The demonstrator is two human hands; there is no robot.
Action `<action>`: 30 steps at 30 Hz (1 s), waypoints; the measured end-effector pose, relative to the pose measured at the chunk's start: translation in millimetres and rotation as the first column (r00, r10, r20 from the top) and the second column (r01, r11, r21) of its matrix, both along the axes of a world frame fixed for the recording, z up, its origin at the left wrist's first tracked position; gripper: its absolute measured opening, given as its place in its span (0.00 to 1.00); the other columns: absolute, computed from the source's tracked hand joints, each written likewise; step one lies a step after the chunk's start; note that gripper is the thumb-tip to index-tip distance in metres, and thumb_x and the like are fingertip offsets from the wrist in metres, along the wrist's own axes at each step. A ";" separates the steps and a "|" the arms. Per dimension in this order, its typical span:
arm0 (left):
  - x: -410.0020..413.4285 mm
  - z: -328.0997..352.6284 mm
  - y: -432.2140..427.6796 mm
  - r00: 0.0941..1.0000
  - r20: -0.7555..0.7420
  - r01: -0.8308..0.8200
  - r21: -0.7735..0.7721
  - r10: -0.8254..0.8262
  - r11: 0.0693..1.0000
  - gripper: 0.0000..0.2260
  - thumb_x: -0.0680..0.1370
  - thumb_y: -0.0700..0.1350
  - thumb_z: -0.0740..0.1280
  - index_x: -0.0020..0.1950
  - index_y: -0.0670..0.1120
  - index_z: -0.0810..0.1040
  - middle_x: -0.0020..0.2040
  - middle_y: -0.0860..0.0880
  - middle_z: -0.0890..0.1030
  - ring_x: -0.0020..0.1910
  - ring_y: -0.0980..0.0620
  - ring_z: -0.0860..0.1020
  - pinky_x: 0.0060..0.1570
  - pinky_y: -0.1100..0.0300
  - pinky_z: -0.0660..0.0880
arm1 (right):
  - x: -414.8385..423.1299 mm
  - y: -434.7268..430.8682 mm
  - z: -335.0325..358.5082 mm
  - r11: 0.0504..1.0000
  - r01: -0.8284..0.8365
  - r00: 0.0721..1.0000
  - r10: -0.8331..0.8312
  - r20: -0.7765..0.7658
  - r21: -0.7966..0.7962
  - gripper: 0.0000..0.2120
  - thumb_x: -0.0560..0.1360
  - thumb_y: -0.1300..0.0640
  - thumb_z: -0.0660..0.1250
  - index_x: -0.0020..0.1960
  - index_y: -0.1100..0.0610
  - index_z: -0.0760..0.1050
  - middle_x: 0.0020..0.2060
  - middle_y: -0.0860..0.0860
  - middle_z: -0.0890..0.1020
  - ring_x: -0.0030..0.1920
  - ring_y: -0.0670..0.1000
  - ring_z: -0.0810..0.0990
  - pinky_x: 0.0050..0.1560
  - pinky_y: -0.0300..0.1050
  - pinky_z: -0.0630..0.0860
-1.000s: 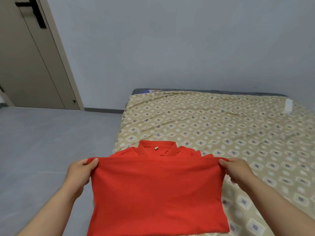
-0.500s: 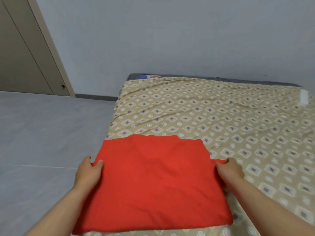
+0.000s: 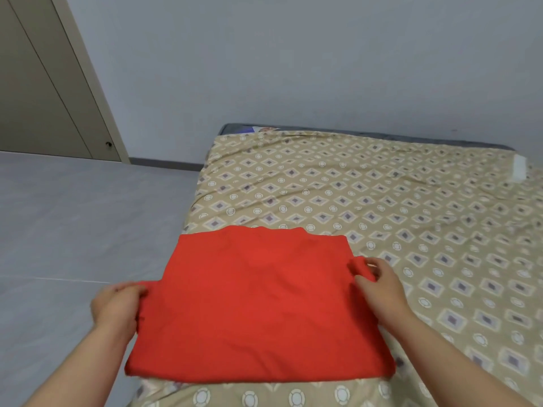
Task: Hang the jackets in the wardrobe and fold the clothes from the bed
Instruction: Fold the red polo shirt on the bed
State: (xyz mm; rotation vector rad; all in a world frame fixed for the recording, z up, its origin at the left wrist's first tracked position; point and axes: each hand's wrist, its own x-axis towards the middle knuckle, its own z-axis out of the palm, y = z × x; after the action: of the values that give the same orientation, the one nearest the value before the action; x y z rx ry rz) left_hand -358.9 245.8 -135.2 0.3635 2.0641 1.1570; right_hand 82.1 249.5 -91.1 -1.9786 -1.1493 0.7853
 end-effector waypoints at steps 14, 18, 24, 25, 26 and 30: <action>11.0 -15.6 -30.0 0.912 -0.365 0.124 -0.187 -0.186 0.975 0.26 0.68 0.42 0.63 0.66 0.39 0.75 0.61 0.32 0.77 0.59 0.32 0.76 0.60 0.42 0.72 | 27.2 -13.9 -34.2 0.881 0.462 0.879 -0.441 0.179 -0.099 0.24 0.71 0.65 0.61 0.66 0.57 0.75 0.60 0.63 0.78 0.57 0.66 0.77 0.61 0.60 0.75; 14.2 -19.4 -14.5 0.777 -0.503 0.336 -0.176 -0.378 0.925 0.15 0.77 0.38 0.65 0.63 0.40 0.77 0.61 0.36 0.77 0.61 0.35 0.75 0.60 0.45 0.70 | 19.8 -4.2 -31.9 0.981 0.192 0.882 -0.162 0.443 -0.022 0.17 0.71 0.64 0.63 0.58 0.60 0.80 0.55 0.60 0.82 0.57 0.63 0.78 0.60 0.55 0.74; 25.8 -17.4 40.7 0.929 -0.010 0.369 0.009 -0.369 0.929 0.12 0.77 0.44 0.71 0.57 0.39 0.77 0.53 0.42 0.82 0.47 0.43 0.81 0.49 0.52 0.76 | -18.6 38.2 -14.5 0.983 0.103 0.994 -0.105 -0.002 -0.154 0.18 0.76 0.56 0.67 0.64 0.61 0.76 0.54 0.55 0.81 0.49 0.54 0.77 0.52 0.47 0.74; 24.0 -12.6 46.5 0.933 0.105 0.344 0.028 -0.345 0.939 0.11 0.77 0.43 0.71 0.56 0.38 0.78 0.49 0.40 0.84 0.42 0.43 0.81 0.47 0.51 0.78 | -17.9 46.7 -14.2 0.968 0.162 0.979 -0.182 -0.092 -0.193 0.26 0.74 0.52 0.70 0.68 0.60 0.73 0.58 0.54 0.80 0.50 0.54 0.77 0.52 0.46 0.73; 23.1 -6.3 50.8 0.918 0.195 0.344 0.039 -0.345 0.938 0.07 0.78 0.41 0.70 0.53 0.38 0.80 0.44 0.40 0.84 0.39 0.44 0.81 0.44 0.52 0.78 | -17.4 52.3 -11.6 0.955 0.185 0.961 -0.225 -0.161 -0.231 0.30 0.69 0.48 0.72 0.68 0.60 0.74 0.58 0.54 0.81 0.51 0.56 0.79 0.54 0.48 0.75; 22.8 10.4 53.3 0.886 0.108 0.449 0.035 -0.450 0.893 0.07 0.77 0.34 0.66 0.45 0.42 0.82 0.40 0.43 0.82 0.37 0.46 0.78 0.40 0.57 0.73 | -12.2 52.2 -10.0 0.979 0.115 0.969 -0.148 -0.198 -0.171 0.11 0.74 0.61 0.67 0.55 0.56 0.83 0.44 0.52 0.84 0.46 0.55 0.81 0.51 0.48 0.76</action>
State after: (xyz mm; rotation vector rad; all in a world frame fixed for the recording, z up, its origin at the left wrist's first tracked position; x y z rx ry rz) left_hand -336.1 299.2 -124.9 0.7222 1.7482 0.8787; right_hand 69.9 301.7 -101.1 -2.0208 -0.8456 1.0145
